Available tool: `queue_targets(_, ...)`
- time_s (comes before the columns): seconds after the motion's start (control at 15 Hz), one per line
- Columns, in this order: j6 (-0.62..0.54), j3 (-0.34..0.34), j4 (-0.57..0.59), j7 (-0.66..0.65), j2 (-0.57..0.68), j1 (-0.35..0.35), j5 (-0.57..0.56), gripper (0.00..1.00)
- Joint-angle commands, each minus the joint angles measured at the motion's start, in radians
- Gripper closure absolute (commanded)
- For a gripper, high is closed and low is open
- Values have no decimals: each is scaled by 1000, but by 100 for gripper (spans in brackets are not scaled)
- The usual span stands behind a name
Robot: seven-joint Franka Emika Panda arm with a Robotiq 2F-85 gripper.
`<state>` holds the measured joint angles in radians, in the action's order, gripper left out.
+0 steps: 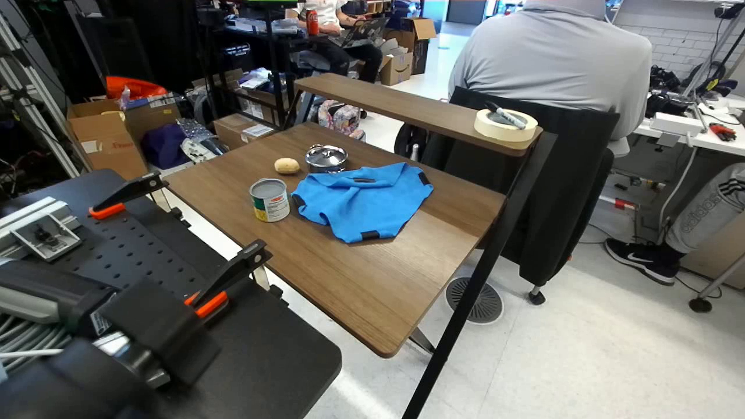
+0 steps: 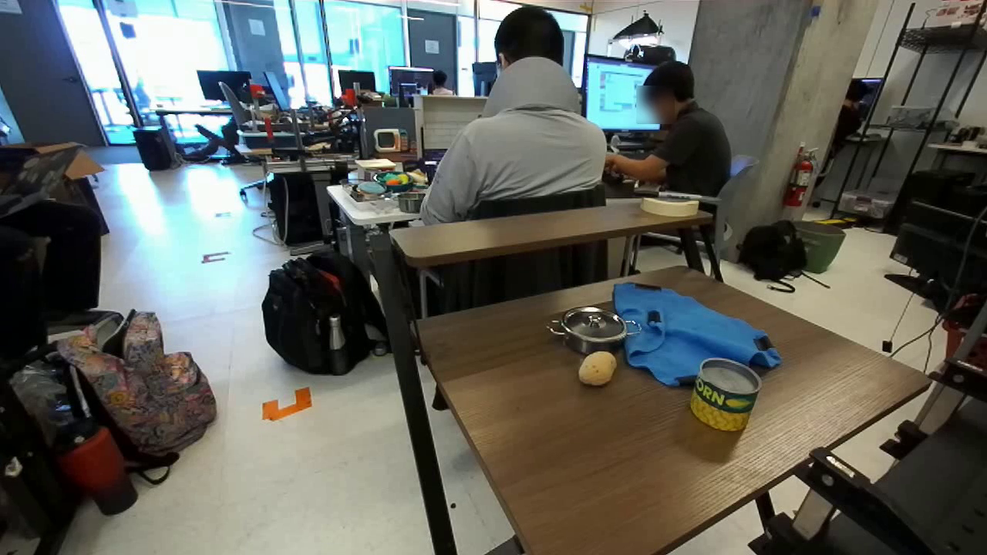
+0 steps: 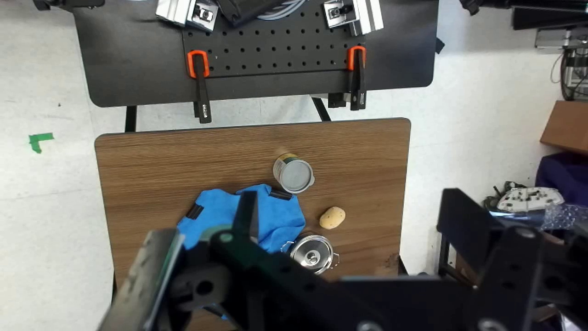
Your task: Remove the silver lid from the silver pot
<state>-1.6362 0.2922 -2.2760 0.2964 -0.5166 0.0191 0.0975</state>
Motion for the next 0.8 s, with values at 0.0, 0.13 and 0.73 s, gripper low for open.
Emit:
queue_targets(0.0,4,-25,3,13,6,32,12,0)
queue_targets(0.13,4,-25,3,13,6,32,12,0)
queue_targets(0.73,-231,-205,-94,-190,48,2,-10,0)
